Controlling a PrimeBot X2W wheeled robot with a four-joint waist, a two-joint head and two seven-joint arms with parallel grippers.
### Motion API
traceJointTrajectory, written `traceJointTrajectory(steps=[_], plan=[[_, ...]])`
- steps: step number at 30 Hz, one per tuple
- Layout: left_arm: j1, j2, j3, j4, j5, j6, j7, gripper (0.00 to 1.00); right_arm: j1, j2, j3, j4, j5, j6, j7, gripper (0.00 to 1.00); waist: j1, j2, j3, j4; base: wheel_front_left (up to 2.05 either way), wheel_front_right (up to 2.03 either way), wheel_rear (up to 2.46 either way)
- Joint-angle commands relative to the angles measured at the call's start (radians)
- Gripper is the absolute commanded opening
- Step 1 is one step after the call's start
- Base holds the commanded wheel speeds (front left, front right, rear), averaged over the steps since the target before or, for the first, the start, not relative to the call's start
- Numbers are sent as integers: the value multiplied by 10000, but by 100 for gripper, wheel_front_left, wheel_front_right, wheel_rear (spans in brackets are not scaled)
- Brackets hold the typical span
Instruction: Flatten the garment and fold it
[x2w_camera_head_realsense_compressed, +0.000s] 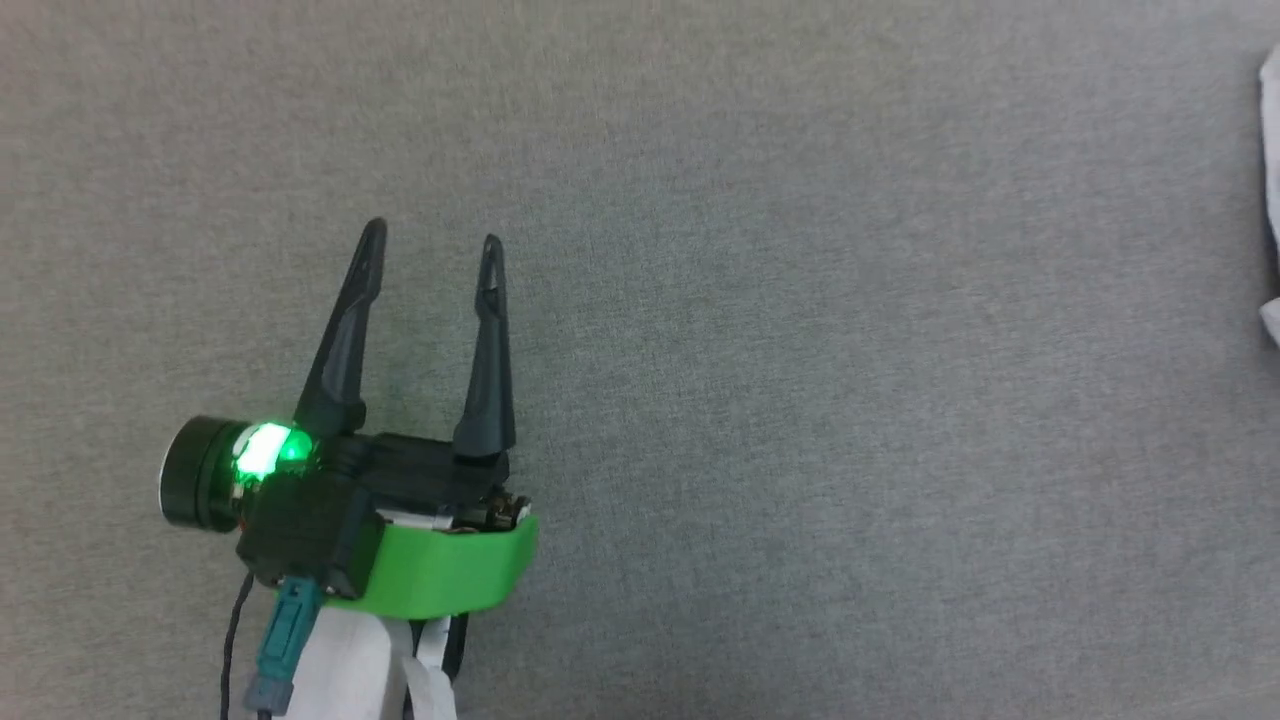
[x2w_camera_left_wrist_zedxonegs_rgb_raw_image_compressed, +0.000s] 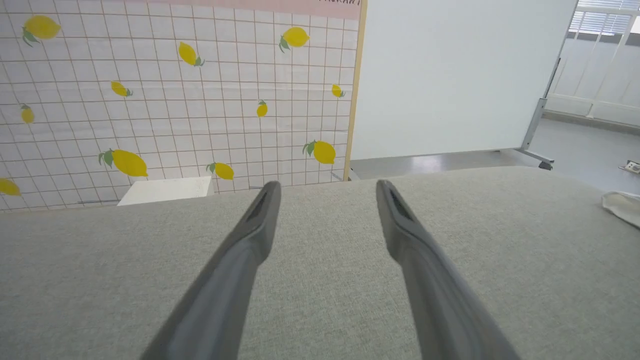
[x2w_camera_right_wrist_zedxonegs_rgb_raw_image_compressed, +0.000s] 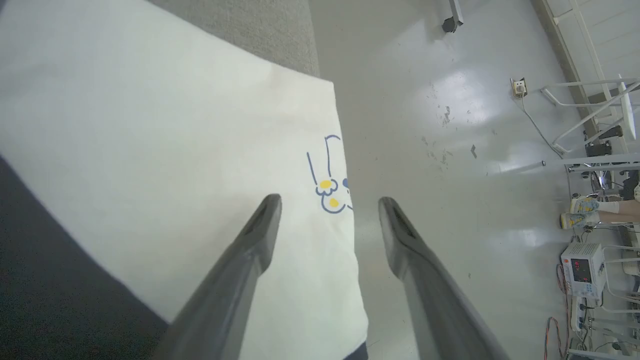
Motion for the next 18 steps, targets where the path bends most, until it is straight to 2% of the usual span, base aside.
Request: traceJointTrajectory(steps=[1,6,12,18], plan=[[175,-35,79,59,-115,124,-73,100,-21,69,-58,39,-98,-19,-74,100,-1,-1,-729,49,0,0,0],[662,-117,314,253,-416,353,-86,100,262,399,-202,-126,-81,-19,-212,100,-1,-1,-1834,101,0,0,0],[1428,-161,575,481,-771,408,-89,100,864,1731,-945,-823,337,-19,-518,100,-1,-1,-3218,200,0,0,0],[2041,-112,900,786,-943,444,-90,100,1942,3087,-960,-2399,800,-19,-1024,100,-1,-1,-4161,394,0,0,0]])
